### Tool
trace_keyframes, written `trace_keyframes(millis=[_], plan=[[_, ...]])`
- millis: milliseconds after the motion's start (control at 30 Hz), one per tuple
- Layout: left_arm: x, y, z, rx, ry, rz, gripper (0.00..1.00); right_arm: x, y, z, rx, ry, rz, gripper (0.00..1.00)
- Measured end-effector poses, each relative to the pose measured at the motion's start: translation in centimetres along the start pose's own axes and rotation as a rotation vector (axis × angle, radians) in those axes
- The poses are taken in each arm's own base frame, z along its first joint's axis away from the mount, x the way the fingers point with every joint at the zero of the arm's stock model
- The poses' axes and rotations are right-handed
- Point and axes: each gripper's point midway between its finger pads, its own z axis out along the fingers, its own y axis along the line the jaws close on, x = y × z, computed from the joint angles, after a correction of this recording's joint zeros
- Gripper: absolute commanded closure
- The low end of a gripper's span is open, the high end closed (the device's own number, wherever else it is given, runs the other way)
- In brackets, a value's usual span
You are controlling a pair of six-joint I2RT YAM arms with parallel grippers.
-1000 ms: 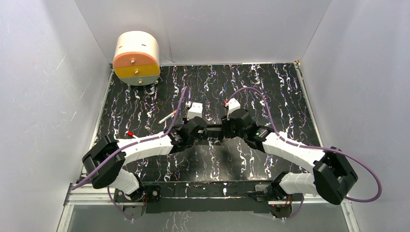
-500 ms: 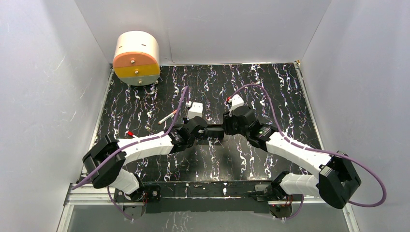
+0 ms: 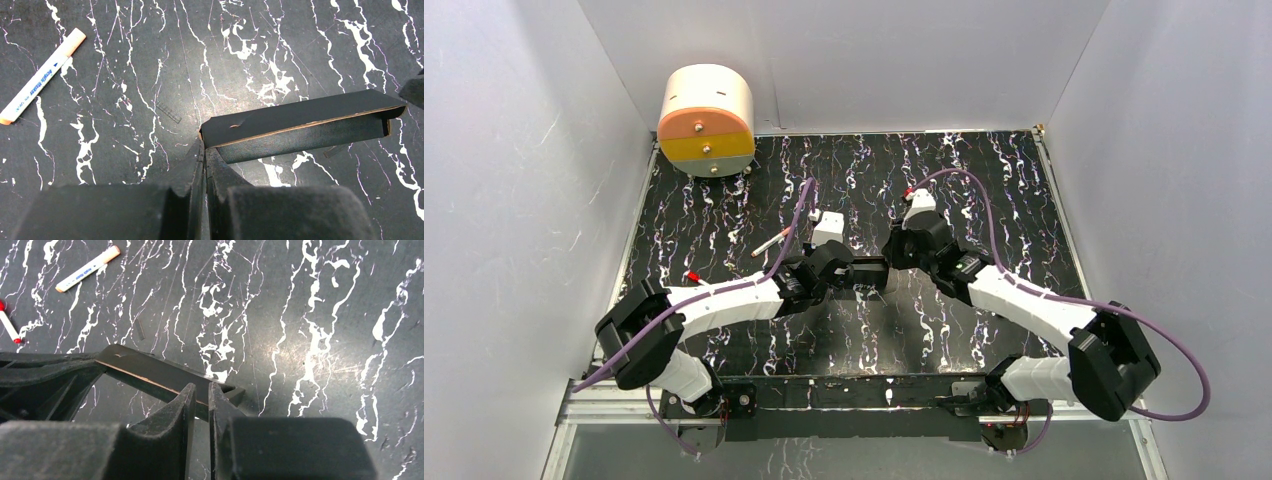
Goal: Fold the paper box
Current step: Close the paper box at the center of the board.
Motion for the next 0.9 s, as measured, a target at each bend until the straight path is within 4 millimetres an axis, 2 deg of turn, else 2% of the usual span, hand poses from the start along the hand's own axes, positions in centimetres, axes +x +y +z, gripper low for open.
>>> trace_keyframes(millis=[267, 567, 700, 833, 900], plan=[[0.0, 0.0, 0.0, 0.0, 0.0, 0.001, 1.0, 1.4, -0.3, 0.9, 0.019, 0.042, 0.074, 0.89], [0.0, 0.0, -0.1, 0.002, 0.001, 0.0, 1.0, 2.4, -0.8, 0.8, -0.013, -0.008, 0.09, 0.94], [0.1, -0.1, -0.1, 0.009, 0.004, -0.003, 1.0, 4.0, -2.1, 0.8, 0.011, -0.007, 0.085, 0.95], [0.2, -0.1, -0.2, 0.012, 0.002, -0.007, 1.0, 3.8, -2.0, 0.8, -0.005, -0.035, 0.085, 0.96], [0.2, -0.1, -0.2, 0.013, 0.0, -0.009, 1.0, 3.8, -2.0, 0.8, -0.01, -0.04, 0.085, 0.88]])
